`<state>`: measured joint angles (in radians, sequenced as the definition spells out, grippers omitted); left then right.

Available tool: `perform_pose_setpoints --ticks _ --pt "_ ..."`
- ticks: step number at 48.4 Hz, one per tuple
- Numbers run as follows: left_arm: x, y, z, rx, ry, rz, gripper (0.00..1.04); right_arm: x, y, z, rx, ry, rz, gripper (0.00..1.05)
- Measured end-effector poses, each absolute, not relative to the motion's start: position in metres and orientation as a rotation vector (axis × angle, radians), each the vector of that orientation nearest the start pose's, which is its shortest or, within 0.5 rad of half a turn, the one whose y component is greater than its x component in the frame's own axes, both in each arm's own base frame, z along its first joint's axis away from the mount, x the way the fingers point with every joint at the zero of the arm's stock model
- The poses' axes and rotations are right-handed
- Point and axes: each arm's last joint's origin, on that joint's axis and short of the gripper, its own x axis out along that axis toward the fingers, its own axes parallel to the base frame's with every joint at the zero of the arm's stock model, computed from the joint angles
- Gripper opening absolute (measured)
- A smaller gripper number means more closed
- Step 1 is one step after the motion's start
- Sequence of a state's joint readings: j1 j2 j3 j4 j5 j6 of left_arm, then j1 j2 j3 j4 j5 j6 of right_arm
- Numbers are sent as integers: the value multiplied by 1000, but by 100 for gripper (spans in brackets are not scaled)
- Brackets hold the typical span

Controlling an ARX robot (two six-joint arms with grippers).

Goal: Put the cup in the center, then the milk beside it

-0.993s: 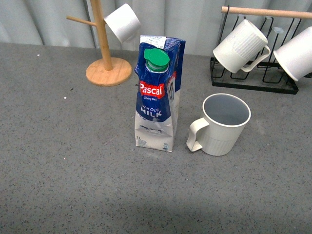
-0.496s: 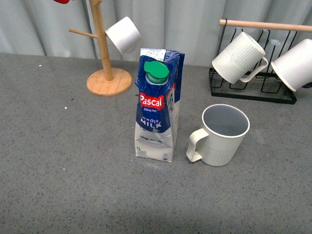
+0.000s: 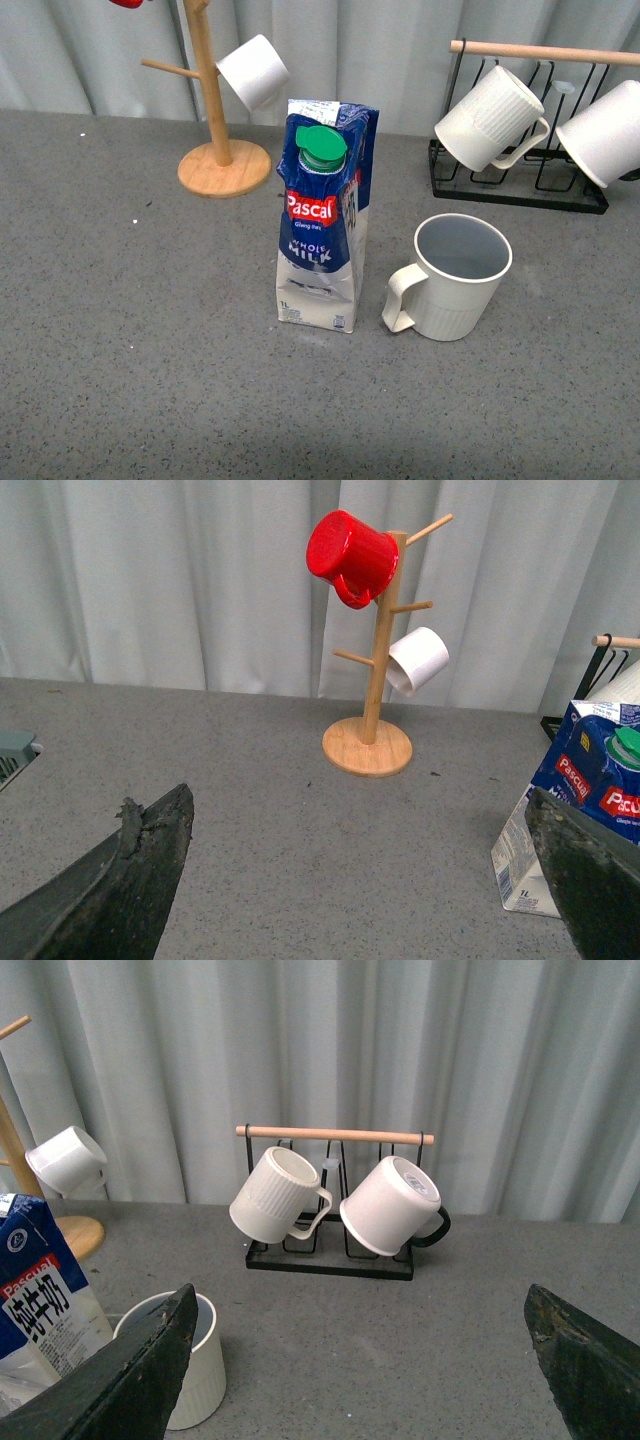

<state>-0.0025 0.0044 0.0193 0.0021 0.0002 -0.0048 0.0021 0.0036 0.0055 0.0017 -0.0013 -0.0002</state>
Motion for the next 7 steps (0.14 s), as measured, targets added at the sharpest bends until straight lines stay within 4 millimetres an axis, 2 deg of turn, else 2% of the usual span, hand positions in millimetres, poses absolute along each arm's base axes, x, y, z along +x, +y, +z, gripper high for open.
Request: perform_pose_setpoints --ticks 7 --pt "97 0 170 -5 -17 -3 98 98 0 165 0 -4 3 96"
